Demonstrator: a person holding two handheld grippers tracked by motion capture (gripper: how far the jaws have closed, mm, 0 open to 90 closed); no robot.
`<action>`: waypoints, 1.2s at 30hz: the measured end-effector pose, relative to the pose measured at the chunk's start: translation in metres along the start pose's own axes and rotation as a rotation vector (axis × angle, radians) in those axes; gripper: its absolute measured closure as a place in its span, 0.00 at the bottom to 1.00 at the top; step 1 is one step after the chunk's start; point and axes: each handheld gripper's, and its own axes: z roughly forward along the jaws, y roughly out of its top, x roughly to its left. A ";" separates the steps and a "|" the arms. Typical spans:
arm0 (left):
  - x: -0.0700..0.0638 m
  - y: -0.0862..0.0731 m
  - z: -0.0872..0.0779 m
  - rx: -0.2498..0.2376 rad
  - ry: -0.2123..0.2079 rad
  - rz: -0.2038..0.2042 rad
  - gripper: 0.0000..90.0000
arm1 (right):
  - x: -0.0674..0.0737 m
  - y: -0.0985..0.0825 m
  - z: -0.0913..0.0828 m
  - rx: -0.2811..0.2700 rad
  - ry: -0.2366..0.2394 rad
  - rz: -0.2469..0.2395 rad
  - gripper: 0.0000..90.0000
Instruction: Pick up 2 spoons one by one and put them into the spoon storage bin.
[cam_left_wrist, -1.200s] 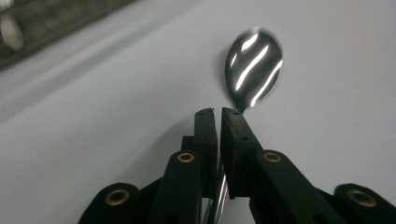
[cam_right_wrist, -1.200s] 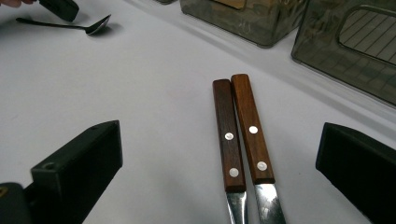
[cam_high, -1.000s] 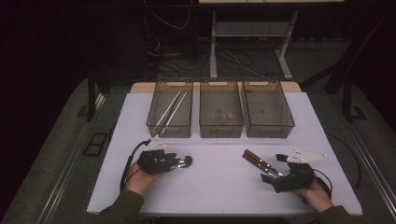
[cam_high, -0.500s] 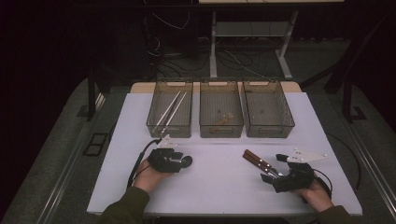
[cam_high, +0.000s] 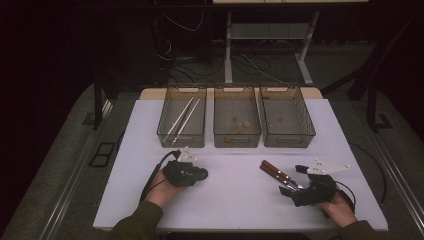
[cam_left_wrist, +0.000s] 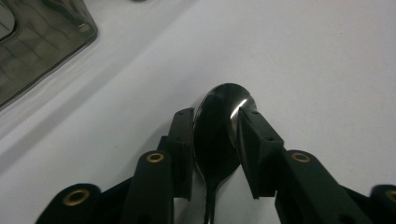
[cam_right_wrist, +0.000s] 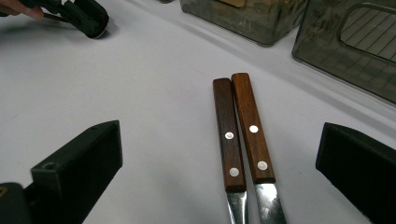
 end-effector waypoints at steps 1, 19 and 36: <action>0.000 0.000 -0.001 0.002 0.001 -0.007 0.79 | 0.000 0.000 0.000 -0.001 0.000 -0.001 0.01; -0.002 -0.003 -0.013 -0.039 -0.047 0.005 0.98 | 0.000 0.000 0.000 -0.001 0.003 -0.004 0.01; 0.000 -0.002 -0.016 -0.059 -0.055 -0.025 0.98 | -0.001 0.000 0.000 -0.006 0.001 0.002 0.01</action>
